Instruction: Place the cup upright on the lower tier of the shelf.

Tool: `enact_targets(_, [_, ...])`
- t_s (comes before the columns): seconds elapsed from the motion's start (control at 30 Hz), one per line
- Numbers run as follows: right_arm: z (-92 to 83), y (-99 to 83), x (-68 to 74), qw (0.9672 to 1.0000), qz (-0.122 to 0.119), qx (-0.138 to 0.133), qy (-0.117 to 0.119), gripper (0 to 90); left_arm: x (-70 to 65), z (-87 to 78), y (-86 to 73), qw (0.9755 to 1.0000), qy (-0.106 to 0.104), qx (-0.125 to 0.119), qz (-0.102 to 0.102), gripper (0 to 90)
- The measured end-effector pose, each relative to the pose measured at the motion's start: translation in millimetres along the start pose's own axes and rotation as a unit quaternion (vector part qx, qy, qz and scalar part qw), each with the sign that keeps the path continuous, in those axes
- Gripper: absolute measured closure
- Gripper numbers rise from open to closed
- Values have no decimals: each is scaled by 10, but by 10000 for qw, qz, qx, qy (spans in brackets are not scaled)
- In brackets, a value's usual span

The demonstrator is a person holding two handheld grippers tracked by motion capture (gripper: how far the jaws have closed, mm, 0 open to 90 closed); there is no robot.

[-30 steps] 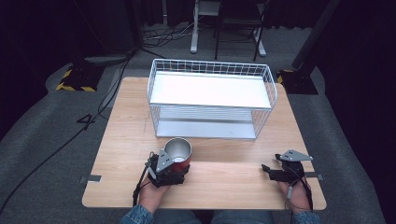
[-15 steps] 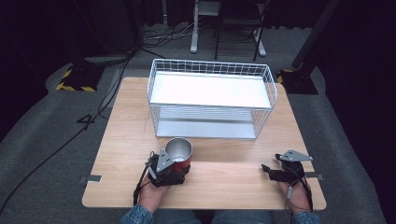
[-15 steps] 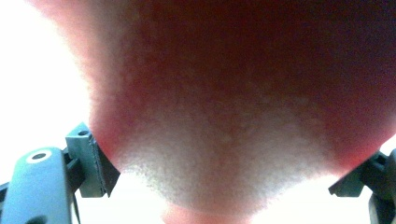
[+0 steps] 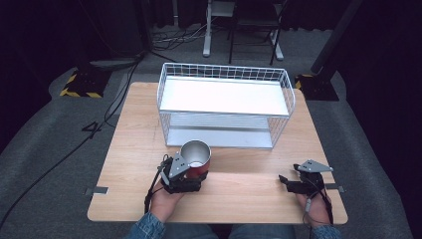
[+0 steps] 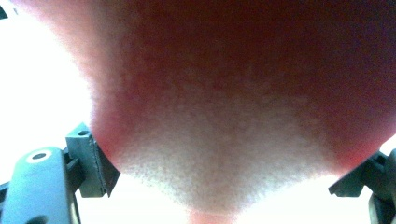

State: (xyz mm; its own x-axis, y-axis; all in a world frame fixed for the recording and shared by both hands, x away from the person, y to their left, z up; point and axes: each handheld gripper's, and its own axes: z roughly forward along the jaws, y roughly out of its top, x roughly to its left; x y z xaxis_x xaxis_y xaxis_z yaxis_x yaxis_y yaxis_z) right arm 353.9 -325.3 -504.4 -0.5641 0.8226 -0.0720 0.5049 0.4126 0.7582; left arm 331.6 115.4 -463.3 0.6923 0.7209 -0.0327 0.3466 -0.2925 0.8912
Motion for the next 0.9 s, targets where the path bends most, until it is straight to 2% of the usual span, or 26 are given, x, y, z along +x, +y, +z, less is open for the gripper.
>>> enact_targets(0.37, [0,-1,6,10000,-19,-25,-48,229,25,153,198,9998,-147,17,98,165])
enact_targets(0.53, [-2,-1,8,10000,-20,-16,-83,229,-8,262,305,9997,-234,-25,101,165])
enact_targets(0.8, [-4,-1,13,9999,-41,-24,-98,229,7,414,372,9998,-136,-22,165,165])
enact_targets(0.9, [-4,-1,14,9999,-43,-24,-99,229,36,509,397,9998,-76,79,159,164])
